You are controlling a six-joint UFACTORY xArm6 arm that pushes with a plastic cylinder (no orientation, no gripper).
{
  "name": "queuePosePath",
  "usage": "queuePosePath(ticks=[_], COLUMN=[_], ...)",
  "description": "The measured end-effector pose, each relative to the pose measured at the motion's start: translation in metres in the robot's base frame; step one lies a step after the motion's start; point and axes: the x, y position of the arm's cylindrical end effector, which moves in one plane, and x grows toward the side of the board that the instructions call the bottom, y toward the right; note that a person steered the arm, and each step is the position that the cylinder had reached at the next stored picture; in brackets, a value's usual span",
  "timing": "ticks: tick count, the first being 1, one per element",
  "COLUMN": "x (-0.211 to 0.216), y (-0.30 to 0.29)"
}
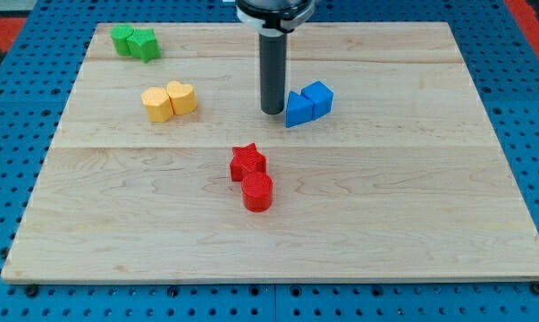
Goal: Move the red blocks towards the bottom center
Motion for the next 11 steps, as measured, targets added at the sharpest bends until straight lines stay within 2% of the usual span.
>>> queuePosePath(ticks=[1, 3, 4, 5, 6, 7, 8, 9, 10, 11], x=[-0.022, 0.065, 0.086, 0.088, 0.127, 0.147, 0.146, 0.113, 0.057, 0.055], y=[-0.033, -0.056, -0.027, -0.023, -0.035, -0.027, -0.054, -0.083, -0.011, 0.035])
